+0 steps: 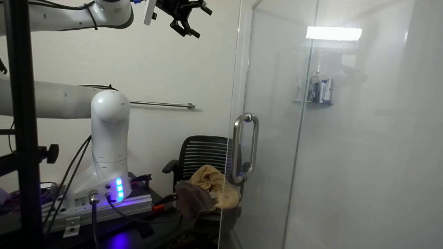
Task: Close the door
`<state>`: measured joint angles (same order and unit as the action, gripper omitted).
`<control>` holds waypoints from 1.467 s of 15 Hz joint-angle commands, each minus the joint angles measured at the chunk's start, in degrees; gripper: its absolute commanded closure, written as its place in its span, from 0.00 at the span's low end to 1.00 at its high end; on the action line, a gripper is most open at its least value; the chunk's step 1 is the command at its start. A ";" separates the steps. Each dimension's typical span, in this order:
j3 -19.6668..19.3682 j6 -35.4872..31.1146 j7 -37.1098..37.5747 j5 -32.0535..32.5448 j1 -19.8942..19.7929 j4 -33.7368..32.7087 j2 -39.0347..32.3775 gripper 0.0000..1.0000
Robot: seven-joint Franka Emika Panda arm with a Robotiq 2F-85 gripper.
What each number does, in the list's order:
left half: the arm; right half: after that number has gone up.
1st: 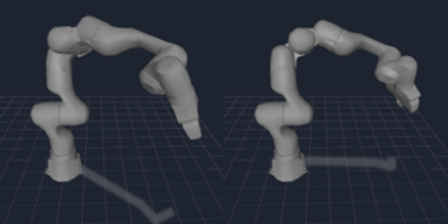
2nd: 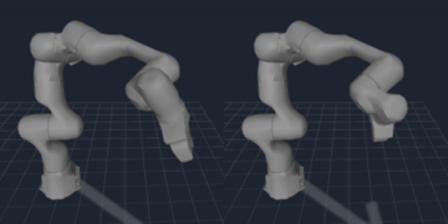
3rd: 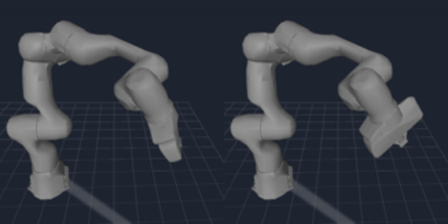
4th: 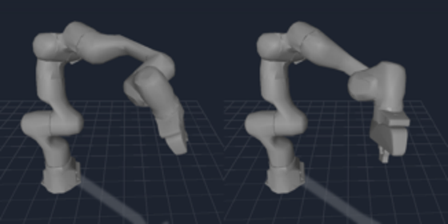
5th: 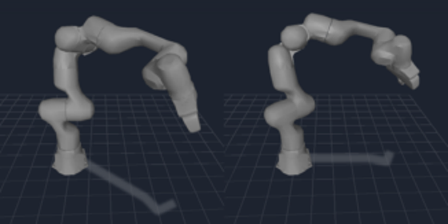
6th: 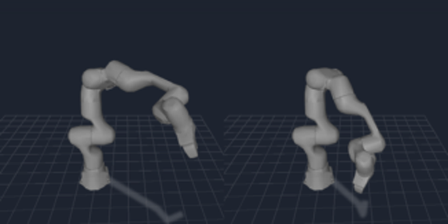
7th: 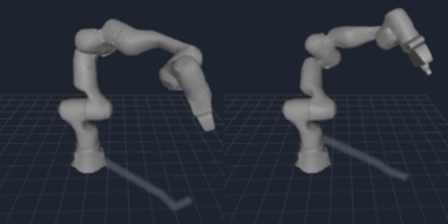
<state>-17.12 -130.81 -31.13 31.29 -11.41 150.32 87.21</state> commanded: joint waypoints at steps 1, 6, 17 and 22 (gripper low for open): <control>-4.34 -2.88 -1.01 -1.85 -6.14 -1.13 -0.34 0.00; -11.10 -3.19 0.62 -3.72 -5.47 -2.99 -1.02 0.00; -7.89 -3.51 6.40 -7.18 -3.13 0.63 -4.52 0.00; -4.68 -5.62 14.41 -7.23 -4.62 1.12 -8.23 0.00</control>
<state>-23.17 -133.63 -20.25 23.84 -13.87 150.65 81.14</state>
